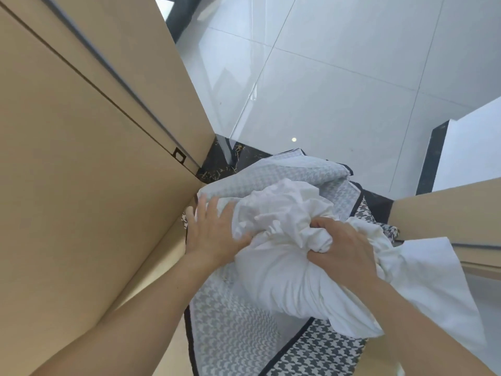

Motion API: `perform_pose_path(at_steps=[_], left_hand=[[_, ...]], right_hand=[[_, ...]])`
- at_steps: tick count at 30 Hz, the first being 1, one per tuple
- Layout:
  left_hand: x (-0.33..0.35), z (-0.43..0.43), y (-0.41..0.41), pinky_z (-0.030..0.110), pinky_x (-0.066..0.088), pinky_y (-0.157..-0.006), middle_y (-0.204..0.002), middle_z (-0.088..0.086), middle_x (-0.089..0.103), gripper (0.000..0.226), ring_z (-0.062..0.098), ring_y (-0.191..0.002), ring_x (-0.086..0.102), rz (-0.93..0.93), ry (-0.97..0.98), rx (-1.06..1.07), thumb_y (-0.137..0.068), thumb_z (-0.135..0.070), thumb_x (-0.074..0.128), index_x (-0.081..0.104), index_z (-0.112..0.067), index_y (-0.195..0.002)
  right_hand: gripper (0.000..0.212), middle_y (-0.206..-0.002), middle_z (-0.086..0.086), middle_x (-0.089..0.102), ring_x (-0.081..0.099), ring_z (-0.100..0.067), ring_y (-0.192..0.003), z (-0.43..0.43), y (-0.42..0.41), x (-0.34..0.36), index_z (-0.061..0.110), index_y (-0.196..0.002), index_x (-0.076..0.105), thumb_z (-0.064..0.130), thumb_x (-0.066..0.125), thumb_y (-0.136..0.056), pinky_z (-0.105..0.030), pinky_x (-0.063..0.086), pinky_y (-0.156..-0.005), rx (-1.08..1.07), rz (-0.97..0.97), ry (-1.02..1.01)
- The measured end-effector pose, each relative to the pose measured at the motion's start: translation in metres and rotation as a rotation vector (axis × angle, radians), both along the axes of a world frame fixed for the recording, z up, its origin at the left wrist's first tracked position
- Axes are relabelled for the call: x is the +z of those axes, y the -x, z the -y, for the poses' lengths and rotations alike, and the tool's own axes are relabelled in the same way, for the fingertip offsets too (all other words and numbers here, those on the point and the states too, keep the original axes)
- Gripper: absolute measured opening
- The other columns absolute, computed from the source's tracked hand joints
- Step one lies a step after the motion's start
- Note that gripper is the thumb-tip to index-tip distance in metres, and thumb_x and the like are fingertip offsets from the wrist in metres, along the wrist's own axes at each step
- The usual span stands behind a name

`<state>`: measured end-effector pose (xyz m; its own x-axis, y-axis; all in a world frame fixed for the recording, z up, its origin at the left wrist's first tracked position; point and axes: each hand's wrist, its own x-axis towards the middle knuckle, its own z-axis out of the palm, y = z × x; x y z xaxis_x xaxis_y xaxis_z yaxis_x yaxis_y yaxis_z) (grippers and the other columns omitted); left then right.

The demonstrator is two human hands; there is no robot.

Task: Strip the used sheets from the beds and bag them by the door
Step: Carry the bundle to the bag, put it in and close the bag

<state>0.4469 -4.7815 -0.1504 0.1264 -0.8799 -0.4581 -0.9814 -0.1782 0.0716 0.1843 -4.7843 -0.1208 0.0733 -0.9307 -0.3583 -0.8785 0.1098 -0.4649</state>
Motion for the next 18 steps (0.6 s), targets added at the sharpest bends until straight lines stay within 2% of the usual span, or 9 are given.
perform_pose_path(at_steps=[2, 3, 4, 6, 8, 10, 11, 15, 18], left_hand=[[-0.004, -0.007, -0.021, 0.062, 0.013, -0.112, -0.163, 0.013, 0.003, 0.107, 0.04, -0.148, -0.006, 0.168, -0.141, 0.14, -0.074, -0.083, 0.044, 0.009, -0.023, -0.155], [-0.006, -0.011, -0.027, 0.062, 0.021, -0.11, -0.162, 0.015, 0.001, 0.112, 0.042, -0.147, -0.001, 0.183, -0.205, 0.22, -0.074, -0.08, 0.051, 0.002, -0.019, -0.155], [-0.007, -0.014, -0.03, 0.058, 0.031, -0.105, -0.16, 0.016, 0.008, 0.113, 0.041, -0.144, 0.012, 0.16, -0.228, 0.296, -0.075, -0.073, 0.057, 0.0, -0.017, -0.154], [-0.008, -0.016, -0.03, 0.043, 0.046, -0.084, -0.142, 0.015, 0.041, 0.102, 0.035, -0.122, 0.047, 0.024, -0.207, 0.5, -0.081, -0.055, 0.065, 0.007, -0.011, -0.152], [-0.006, -0.012, -0.027, 0.035, 0.042, -0.063, -0.106, 0.01, 0.059, 0.065, 0.029, -0.086, 0.059, -0.173, -0.162, 0.716, -0.087, -0.035, 0.062, 0.032, -0.005, -0.136], [-0.002, -0.005, -0.019, 0.034, 0.036, -0.061, -0.098, 0.013, 0.06, 0.027, 0.028, -0.079, 0.053, -0.335, -0.073, 0.724, -0.093, -0.025, 0.054, 0.047, -0.003, -0.108], [0.002, -0.002, -0.013, 0.033, 0.034, -0.061, -0.099, 0.014, 0.06, 0.019, 0.028, -0.081, 0.052, -0.411, -0.035, 0.682, -0.096, -0.023, 0.05, 0.049, -0.004, -0.1], [0.028, -0.004, 0.001, 0.032, 0.033, -0.057, -0.087, 0.002, 0.058, 0.015, 0.024, -0.081, 0.054, -0.603, 0.079, 0.635, -0.099, -0.021, 0.045, 0.053, -0.01, -0.094], [0.042, -0.011, -0.006, 0.033, 0.043, -0.065, -0.085, -0.002, 0.063, 0.012, 0.021, -0.079, 0.058, -0.736, 0.187, 0.7, -0.097, -0.02, 0.048, 0.057, -0.02, -0.09]], right_hand=[[0.05, -0.091, 0.009, 0.063, 0.06, -0.024, -0.095, 0.002, -0.002, -0.003, 0.037, -0.109, 0.065, 0.033, 0.08, -0.061, -0.038, 0.04, -0.08, -0.028, 0.006, 0.006], [0.049, -0.089, 0.012, 0.06, 0.06, -0.023, -0.094, 0.003, -0.003, -0.004, 0.038, -0.107, 0.064, 0.032, 0.079, -0.061, -0.037, 0.039, -0.079, -0.04, 0.011, 0.006], [0.049, -0.088, 0.014, 0.059, 0.06, -0.022, -0.094, 0.004, -0.005, -0.003, 0.039, -0.106, 0.064, 0.032, 0.079, -0.06, -0.036, 0.039, -0.079, -0.044, 0.017, 0.003], [0.049, -0.092, 0.011, 0.064, 0.061, -0.023, -0.095, 0.004, -0.012, -0.001, 0.038, -0.107, 0.064, 0.032, 0.079, -0.06, -0.037, 0.04, -0.08, -0.017, 0.024, 0.007], [0.05, -0.098, 0.007, 0.068, 0.061, -0.024, -0.098, 0.004, -0.02, 0.002, 0.036, -0.11, 0.065, 0.033, 0.08, -0.062, -0.039, 0.041, -0.082, 0.028, 0.021, 0.019], [0.05, -0.099, 0.008, 0.068, 0.061, -0.023, -0.099, 0.002, -0.03, 0.006, 0.037, -0.11, 0.065, 0.035, 0.08, -0.062, -0.04, 0.04, -0.082, 0.049, 0.04, 0.046], [0.05, -0.098, 0.009, 0.068, 0.061, -0.022, -0.099, 0.001, -0.036, 0.008, 0.038, -0.109, 0.064, 0.038, 0.078, -0.061, -0.039, 0.04, -0.081, 0.046, 0.057, 0.061], [0.049, -0.093, 0.011, 0.064, 0.057, -0.02, -0.094, 0.003, -0.065, 0.006, 0.042, -0.106, 0.06, 0.047, 0.062, -0.058, -0.038, 0.034, -0.08, 0.02, 0.083, 0.132], [0.046, -0.091, 0.007, 0.061, 0.056, -0.024, -0.093, 0.003, -0.084, -0.019, 0.04, -0.11, 0.061, 0.045, 0.066, -0.064, -0.039, 0.027, -0.08, 0.022, 0.03, 0.152]])
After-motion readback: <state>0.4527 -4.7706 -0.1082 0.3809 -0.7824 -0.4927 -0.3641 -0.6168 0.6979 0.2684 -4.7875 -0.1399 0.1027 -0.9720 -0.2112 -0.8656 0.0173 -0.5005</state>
